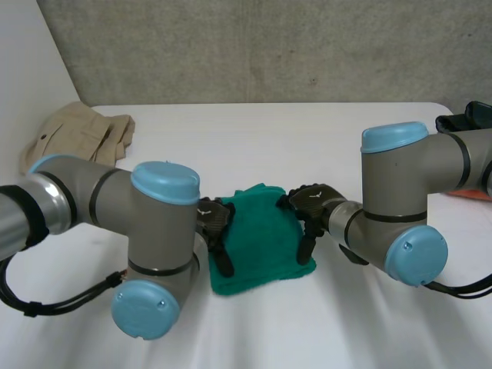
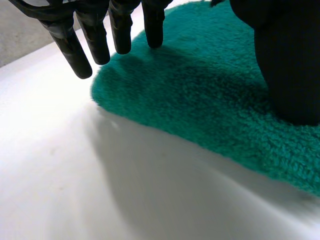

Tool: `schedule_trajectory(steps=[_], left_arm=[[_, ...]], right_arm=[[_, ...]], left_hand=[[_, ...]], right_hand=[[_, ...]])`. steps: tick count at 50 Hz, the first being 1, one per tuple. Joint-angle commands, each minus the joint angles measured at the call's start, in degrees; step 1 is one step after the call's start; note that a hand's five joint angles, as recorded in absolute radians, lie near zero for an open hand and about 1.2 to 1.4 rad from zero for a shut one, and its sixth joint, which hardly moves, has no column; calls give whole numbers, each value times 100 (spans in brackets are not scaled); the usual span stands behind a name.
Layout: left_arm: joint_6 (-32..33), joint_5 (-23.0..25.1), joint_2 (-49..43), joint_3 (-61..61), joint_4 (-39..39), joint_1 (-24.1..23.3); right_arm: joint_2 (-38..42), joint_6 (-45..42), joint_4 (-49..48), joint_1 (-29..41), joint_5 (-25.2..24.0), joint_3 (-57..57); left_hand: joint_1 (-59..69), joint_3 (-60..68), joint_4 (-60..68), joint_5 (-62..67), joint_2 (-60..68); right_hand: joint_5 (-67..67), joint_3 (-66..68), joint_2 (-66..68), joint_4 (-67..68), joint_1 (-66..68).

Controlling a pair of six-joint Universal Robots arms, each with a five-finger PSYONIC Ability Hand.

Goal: Fold the laundry.

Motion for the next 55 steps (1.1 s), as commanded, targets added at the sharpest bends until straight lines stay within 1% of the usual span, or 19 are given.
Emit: schedule_trajectory(steps=[1,5,6,9,10,12,13,16,17,19,20,23,30,44,47,49,50,51,55], left_arm=[[495,122,318,260,-1,140],[566,500,792,462,25,158],[575,736,985,532,43,175],[575,1132,1311,638,69,263],[575,1430,1503,708,78,359],[575,1774,1654,770,87,456],[575,2228,1768,849,87,552],[583,2942,1822,964,43,623],[557,3553,1839,1042,25,676],[540,3970,1839,1069,-10,729],[531,4303,1839,1069,-62,781],[531,4683,1839,1069,-185,869],[522,4702,1831,982,-238,835],[522,4711,1831,841,-230,835],[513,4711,1839,841,-230,826],[513,4711,1839,841,-230,826],[513,4711,1839,841,-230,826],[513,4711,1839,841,-230,826],[522,4702,1839,858,-230,826]], right_arm=[[-508,-256,-202,42,104,210],[-921,-317,-825,95,200,675],[-1183,-343,-1149,182,270,998],[-1615,-466,-1817,489,333,1727],[-1669,-501,-1977,569,333,1922],[-1696,-607,-2267,701,341,2274],[-1696,-720,-2581,815,341,2633],[-1661,-896,-3188,956,350,3214],[-1626,-932,-3322,982,359,3329],[-1434,-1028,-3742,1061,376,3497],[-1354,-1055,-3858,1088,377,3524],[-1063,-1169,-4262,1150,385,3542],[-712,-1520,-4921,1115,377,3428],[-544,-1688,-4975,1079,377,2971],[-422,-1662,-4993,1079,324,2848],[-299,-1688,-4984,1079,324,2655],[-229,-1671,-4967,1079,333,2523],[-202,-1671,-4958,1079,333,2461],[-193,-1644,-4931,1053,377,2188]], left_hand=[[-103,-203,-166,-275,-200],[-103,-203,-166,-275,-200],[-103,-203,-166,-275,-200],[-103,-203,-166,-275,-200],[-103,-203,-166,-275,-200],[-103,-203,-166,-275,-200],[-103,-203,-166,-275,-200],[-103,-203,-166,-275,-200],[-103,-203,-166,-275,-200],[-103,-203,-166,-275,-200],[-103,-203,-166,-275,-200],[-103,-203,-166,-275,-200],[-103,-203,-166,-275,-200],[-99,-198,-162,-270,-195],[-99,-198,-162,-270,-195],[-99,-198,-162,-270,-195],[-99,-198,-162,-270,-195],[-99,-198,-162,-270,-195],[-99,-198,-162,-270,-195]], right_hand=[[-263,-200,-203,-200,-289],[-263,-200,-203,-200,-289],[-263,-200,-203,-200,-289],[-263,-200,-203,-200,-289],[-263,-200,-203,-200,-289],[-263,-200,-203,-200,-289],[-263,-200,-203,-200,-289],[-263,-200,-203,-200,-289],[-263,-200,-203,-200,-289],[-263,-200,-203,-200,-289],[-263,-200,-203,-200,-289],[-263,-200,-203,-200,-289],[-263,-200,-203,-200,-289],[266,329,326,329,240],[1324,1387,1384,1387,1298],[3286,3348,3345,3348,3259],[5826,5889,5886,5889,5800],[6728,6791,6788,6791,6702],[6737,6800,6797,6800,6711]])
